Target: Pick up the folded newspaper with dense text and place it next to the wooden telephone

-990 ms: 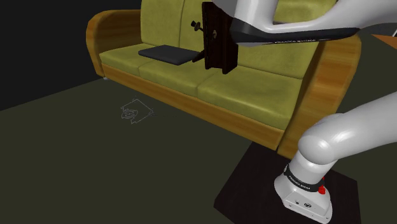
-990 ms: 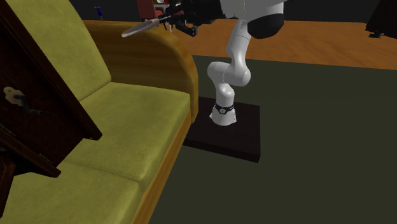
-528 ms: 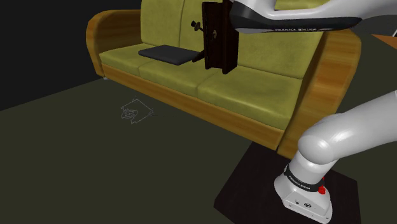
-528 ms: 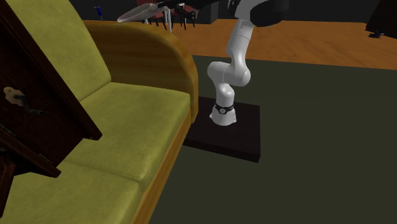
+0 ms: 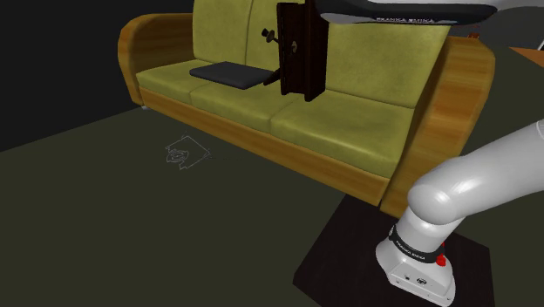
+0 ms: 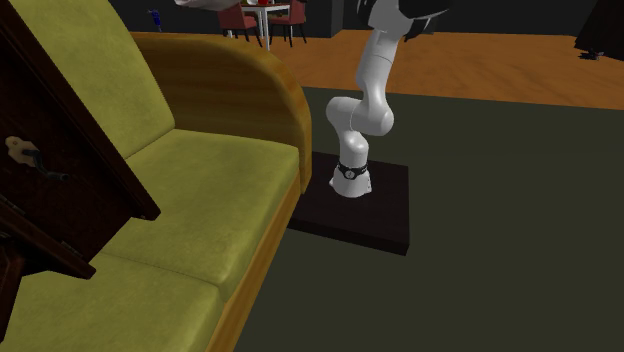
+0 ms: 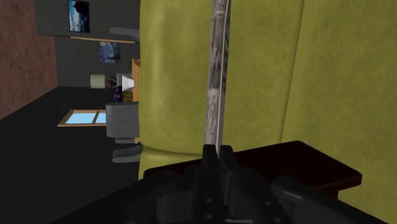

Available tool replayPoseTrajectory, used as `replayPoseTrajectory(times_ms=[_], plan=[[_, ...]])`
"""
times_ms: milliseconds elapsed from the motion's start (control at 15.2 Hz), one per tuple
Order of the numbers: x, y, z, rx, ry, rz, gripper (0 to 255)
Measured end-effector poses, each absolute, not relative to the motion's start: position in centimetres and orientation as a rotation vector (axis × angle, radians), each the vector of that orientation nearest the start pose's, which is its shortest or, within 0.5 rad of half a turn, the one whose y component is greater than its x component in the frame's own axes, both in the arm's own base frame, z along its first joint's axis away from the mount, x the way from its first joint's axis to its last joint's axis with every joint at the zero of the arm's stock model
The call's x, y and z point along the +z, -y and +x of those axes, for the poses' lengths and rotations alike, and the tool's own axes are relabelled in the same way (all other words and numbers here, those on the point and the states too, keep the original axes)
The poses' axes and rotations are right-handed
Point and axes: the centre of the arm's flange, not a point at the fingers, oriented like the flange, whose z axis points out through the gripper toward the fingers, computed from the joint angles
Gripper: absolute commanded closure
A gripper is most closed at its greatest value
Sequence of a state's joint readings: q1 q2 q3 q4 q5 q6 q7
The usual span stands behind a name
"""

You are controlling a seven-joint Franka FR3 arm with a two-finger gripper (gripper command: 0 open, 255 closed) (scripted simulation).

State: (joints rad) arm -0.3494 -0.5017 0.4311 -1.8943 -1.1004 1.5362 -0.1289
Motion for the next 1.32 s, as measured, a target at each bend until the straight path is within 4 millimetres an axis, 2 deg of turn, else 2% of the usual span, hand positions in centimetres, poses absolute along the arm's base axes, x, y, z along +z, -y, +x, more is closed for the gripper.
replayPoseTrajectory(times_ms=[1320], plan=[[86.6,-0.3,39.2,0.046,-0.056,1.838,255]])
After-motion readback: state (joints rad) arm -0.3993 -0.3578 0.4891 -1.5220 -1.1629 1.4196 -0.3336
